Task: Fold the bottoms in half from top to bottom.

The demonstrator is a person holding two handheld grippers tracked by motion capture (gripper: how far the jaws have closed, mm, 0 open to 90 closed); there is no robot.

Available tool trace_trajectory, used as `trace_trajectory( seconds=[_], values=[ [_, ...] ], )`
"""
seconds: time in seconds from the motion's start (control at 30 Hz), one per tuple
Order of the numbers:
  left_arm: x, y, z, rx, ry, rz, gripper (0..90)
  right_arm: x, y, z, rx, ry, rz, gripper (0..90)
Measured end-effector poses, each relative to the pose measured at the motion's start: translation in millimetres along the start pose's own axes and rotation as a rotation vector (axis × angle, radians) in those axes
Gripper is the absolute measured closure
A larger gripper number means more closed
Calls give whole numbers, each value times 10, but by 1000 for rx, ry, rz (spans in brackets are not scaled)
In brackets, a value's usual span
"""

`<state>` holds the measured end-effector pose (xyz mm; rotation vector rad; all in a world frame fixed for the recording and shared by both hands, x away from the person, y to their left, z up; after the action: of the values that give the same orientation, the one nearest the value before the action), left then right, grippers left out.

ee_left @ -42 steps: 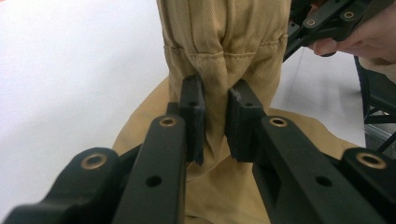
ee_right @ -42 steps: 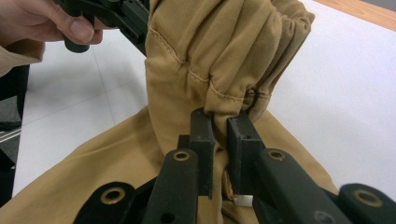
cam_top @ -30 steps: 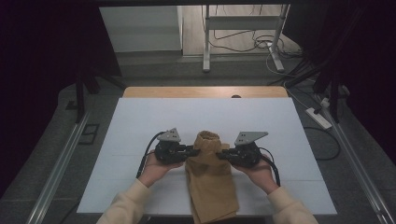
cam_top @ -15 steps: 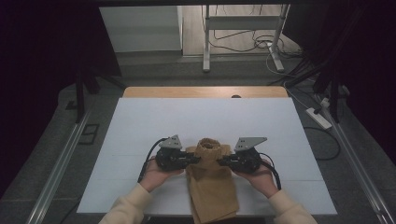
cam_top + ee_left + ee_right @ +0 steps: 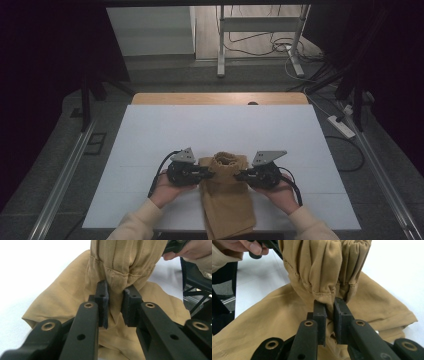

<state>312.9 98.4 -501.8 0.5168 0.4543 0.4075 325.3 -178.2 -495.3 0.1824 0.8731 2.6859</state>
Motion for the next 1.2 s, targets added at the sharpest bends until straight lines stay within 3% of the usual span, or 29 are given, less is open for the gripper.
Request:
trace_trajectory(
  seconds=[1.2],
  values=[
    [-240,-56,-259,80,-39,-48,716,233,182,-249,55,-4,34,818]
  ],
)
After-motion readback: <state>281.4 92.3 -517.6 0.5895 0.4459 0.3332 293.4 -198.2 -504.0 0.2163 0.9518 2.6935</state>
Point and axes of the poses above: each handheld gripper's, and its own axes: y roughly backward along the jaws, z roughly out of its top, x roughly to its left, the point moved 1 cm from there along -y, roughly forward along the jaws, and after that the axes turned 6 degrees about y, right-handed, at the moved point
